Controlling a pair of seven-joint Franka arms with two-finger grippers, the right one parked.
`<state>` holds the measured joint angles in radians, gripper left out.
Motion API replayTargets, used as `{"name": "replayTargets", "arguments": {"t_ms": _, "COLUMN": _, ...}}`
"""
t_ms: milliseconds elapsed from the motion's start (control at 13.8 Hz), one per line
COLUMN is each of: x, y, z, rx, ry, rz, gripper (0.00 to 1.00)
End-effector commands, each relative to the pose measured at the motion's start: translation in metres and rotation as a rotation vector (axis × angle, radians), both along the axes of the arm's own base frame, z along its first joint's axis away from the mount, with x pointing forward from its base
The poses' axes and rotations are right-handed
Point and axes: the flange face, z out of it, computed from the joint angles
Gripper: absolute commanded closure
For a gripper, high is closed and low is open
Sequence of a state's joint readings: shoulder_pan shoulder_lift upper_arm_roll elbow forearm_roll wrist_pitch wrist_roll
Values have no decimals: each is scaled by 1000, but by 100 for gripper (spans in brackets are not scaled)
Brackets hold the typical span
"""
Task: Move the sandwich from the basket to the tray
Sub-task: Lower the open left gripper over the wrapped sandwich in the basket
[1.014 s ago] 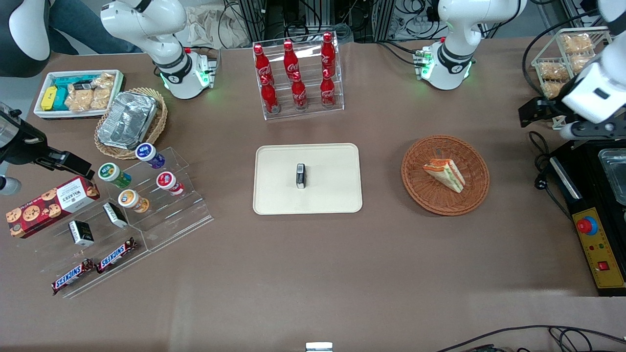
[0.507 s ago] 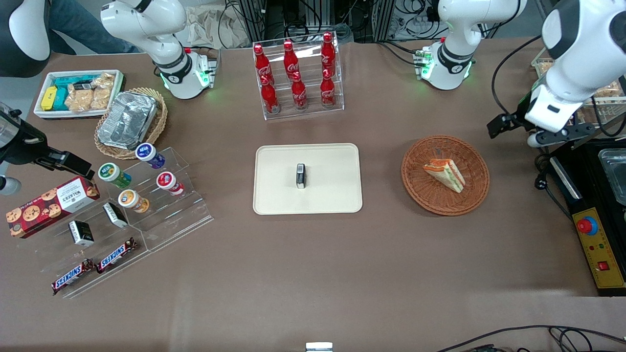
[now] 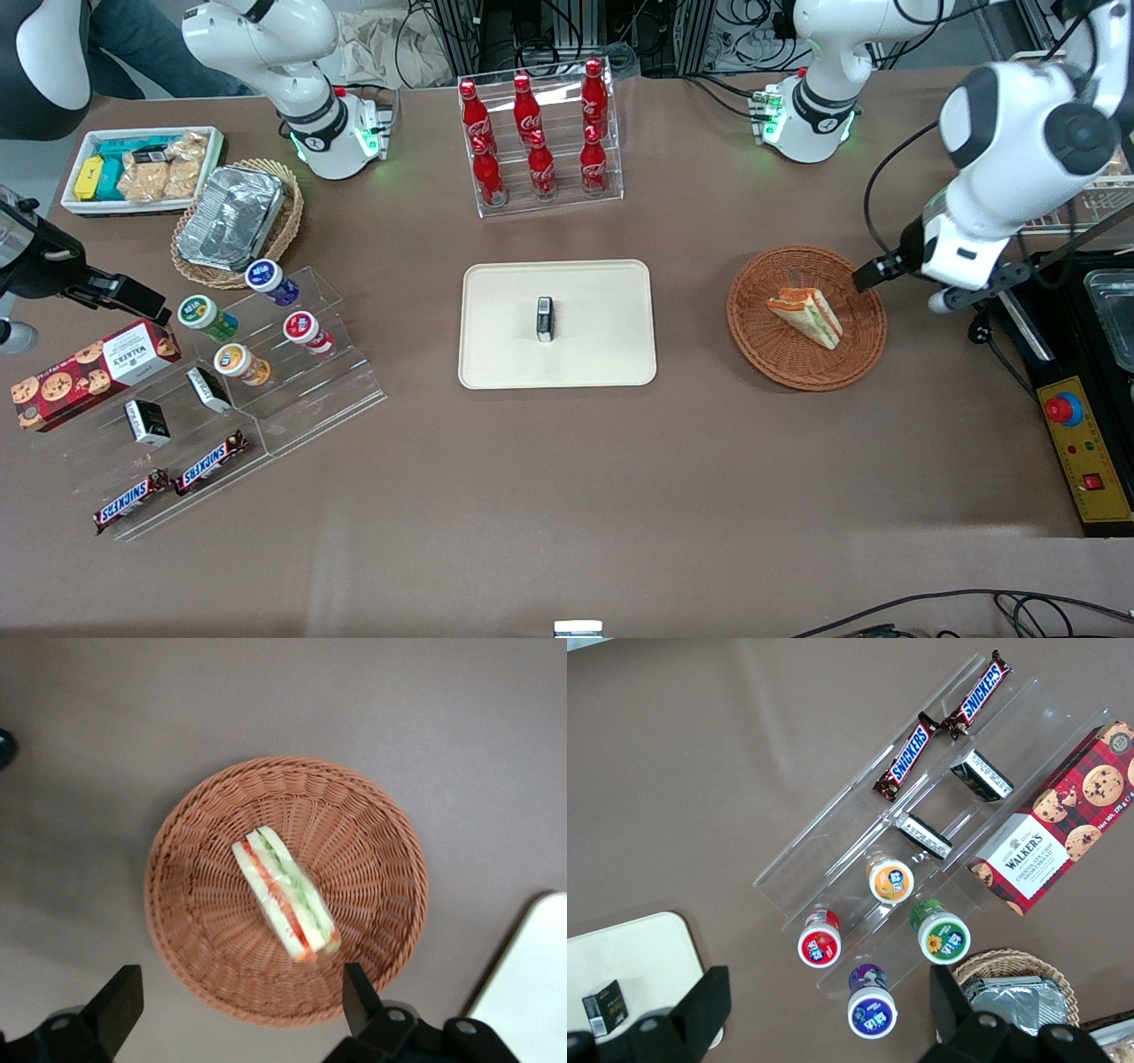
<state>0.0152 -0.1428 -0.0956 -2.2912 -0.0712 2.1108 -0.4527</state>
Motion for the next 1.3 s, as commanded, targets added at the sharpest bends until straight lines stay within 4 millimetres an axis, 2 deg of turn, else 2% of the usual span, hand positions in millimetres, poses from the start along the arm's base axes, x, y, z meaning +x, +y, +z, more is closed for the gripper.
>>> {"name": "replayTargets", "arguments": {"t_ms": 0, "x": -12, "y": -8, "z": -30, "rx": -5, "ry": -17, "rz": 79, "gripper": 0}}
{"name": "replayTargets", "arguments": {"t_ms": 362, "x": -12, "y": -21, "z": -67, "rx": 0, "ry": -1, "rz": 164, "gripper": 0}}
{"name": "replayTargets", "arguments": {"t_ms": 435, "x": -11, "y": -21, "z": -79, "rx": 0, "ry": 13, "rz": 174, "gripper": 0}}
{"name": "replayTargets", "arguments": {"t_ms": 797, "x": -13, "y": -34, "z": -119, "rx": -2, "ry": 0, "rz": 272, "gripper": 0}}
{"name": "replayTargets", "arguments": {"t_ms": 1232, "x": -17, "y": -46, "z": -145, "rx": -5, "ry": -6, "rz": 295, "gripper": 0}}
